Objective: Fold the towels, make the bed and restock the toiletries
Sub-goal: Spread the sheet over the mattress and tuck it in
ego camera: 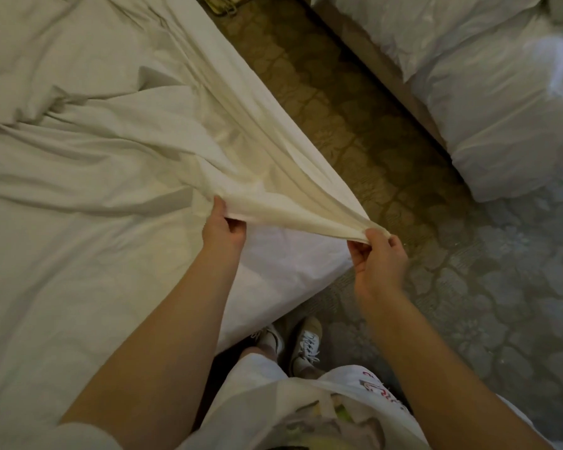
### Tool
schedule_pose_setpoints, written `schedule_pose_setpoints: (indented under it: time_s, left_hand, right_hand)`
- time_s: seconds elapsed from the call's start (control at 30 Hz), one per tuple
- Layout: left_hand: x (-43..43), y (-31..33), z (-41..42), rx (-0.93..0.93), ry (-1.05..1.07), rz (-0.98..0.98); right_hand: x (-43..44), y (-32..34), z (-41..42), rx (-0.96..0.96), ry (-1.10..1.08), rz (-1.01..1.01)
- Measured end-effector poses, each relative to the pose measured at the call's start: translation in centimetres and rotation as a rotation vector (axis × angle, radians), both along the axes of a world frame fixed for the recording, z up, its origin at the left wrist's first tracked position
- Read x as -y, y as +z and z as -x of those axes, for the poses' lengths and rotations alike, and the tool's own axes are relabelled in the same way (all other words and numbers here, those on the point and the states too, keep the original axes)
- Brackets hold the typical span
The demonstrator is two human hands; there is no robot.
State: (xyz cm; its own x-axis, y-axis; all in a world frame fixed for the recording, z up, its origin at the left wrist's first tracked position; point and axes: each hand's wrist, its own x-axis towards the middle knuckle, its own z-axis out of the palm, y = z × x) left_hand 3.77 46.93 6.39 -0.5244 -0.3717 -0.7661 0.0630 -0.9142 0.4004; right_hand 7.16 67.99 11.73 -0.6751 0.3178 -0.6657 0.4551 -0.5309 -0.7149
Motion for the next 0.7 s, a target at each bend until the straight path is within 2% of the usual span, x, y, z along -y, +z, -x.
schedule_pose_setpoints:
  time_s: [0.13,0.27,0.37,0.47,0.57,0.6,0.7]
  left_hand:
    - [-1.3,0.3,-5.8,0.299,0.013,0.268]
    - [-2.5,2.0,-12.4,0.414,-0.13,0.431]
    - [-1.9,2.3,-15.8,0.46,-0.251,0.581]
    - [-0.5,-0.5,-17.2,0.547,-0.262,0.562]
    - [-0.3,-4.7,-16.7,0.672,-0.194,0.399]
    - [-0.7,-5.7,-16.4,0.679,-0.2,0.367]
    - [-2.4,-6.8,-15.7,0.641,-0.282,0.331]
  right_hand:
    - [-1.2,-3.8,0.5,0.105,0.052,-0.104]
    - [-1.9,-8.2,0.1,0.21,0.173,-0.08]
    - [-1.5,-10.2,-1.7,0.176,0.379,-0.233]
    - [-1.0,-11.8,-3.3,0.184,0.468,-0.331]
    - [-0.6,-13.0,-3.4,0.286,0.432,-0.346]
    - [-0.6,-13.2,-3.2,0.239,0.436,-0.446]
    - [-1.2,-12.2,-2.2,-0.097,0.414,-0.72]
